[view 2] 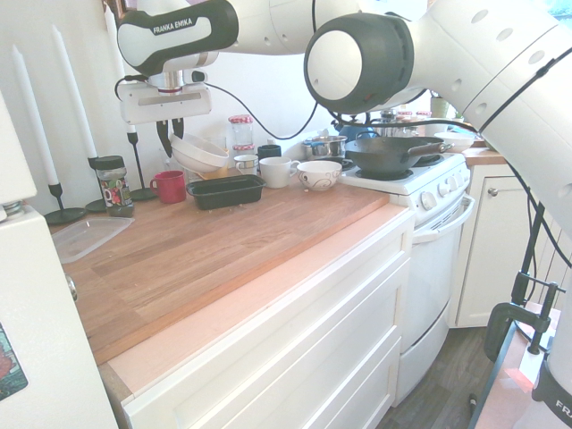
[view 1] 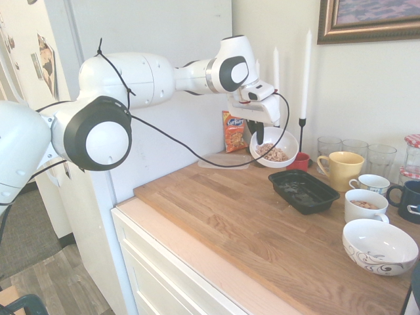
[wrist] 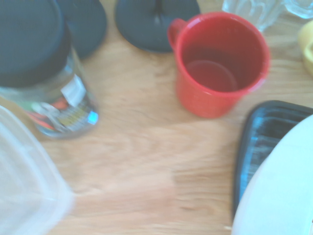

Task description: Put the cereal into the box

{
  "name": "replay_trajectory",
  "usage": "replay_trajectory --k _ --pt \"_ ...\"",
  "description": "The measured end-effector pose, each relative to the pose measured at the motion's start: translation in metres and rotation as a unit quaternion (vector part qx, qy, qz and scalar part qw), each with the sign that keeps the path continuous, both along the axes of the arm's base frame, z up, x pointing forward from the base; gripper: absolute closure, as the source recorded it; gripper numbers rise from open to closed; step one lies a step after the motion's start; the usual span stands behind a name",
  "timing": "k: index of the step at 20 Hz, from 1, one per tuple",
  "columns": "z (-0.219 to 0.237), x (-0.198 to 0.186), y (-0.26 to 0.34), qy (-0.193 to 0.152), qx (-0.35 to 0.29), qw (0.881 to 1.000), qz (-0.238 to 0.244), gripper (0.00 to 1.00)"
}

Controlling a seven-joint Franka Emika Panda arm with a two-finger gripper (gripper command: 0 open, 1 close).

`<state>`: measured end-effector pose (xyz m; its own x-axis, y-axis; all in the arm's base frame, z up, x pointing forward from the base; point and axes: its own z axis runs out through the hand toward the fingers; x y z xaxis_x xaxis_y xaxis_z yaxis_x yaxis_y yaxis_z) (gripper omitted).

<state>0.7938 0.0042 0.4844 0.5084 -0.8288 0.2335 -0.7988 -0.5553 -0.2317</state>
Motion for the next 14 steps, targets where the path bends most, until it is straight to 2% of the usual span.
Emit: replay_trajectory --k 7,14 --pt "0.011 0.000 -0.058 -0.017 0.067 0.997 -0.019 1.00" --pt "-0.026 0.012 -0.071 -0.022 0.119 0.993 -0.011 1.00"
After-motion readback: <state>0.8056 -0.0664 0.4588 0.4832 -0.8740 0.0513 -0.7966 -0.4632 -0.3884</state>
